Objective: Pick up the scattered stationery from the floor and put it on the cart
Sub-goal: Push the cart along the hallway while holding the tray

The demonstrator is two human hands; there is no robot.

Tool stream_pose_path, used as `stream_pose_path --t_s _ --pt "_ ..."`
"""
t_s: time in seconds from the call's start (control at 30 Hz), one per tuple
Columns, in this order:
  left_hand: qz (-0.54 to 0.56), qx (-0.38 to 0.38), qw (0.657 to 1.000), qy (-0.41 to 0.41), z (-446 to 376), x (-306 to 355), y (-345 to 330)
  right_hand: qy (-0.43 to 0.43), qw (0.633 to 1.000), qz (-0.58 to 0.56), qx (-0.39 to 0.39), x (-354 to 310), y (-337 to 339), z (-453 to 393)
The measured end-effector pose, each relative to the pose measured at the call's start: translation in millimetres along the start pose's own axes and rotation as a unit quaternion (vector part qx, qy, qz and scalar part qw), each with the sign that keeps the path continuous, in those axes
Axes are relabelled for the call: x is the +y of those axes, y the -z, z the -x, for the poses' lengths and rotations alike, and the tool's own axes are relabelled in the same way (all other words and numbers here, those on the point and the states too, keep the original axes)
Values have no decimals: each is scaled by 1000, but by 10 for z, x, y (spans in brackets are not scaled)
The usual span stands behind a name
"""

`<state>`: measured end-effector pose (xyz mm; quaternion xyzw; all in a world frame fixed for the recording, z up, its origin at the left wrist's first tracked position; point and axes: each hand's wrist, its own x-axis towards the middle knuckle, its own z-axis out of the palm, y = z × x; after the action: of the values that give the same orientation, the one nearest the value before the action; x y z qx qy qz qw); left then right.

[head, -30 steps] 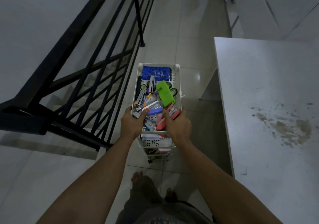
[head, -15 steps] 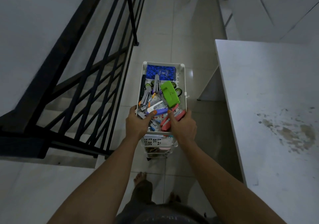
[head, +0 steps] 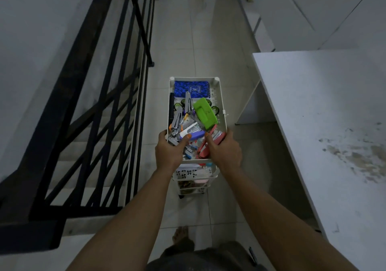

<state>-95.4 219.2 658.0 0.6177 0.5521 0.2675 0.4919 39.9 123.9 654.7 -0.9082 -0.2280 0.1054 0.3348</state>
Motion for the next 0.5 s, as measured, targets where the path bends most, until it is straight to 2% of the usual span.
stream_pose_path --t_s 0.17,0.3,0.4,0.5 --pt "-10 -7 1000 -3 -221 35 65 50 998 33 -8 -150 -134 -112" --pt "-116 -10 991 -60 -342 43 132 141 980 143 10 -291 -175 -161" --pt "-213 -14 967 -137 -409 87 171 189 966 175 -31 -367 -204 -238" --pt "-232 -52 962 -137 -473 155 167 177 972 132 -85 -397 -198 -335"
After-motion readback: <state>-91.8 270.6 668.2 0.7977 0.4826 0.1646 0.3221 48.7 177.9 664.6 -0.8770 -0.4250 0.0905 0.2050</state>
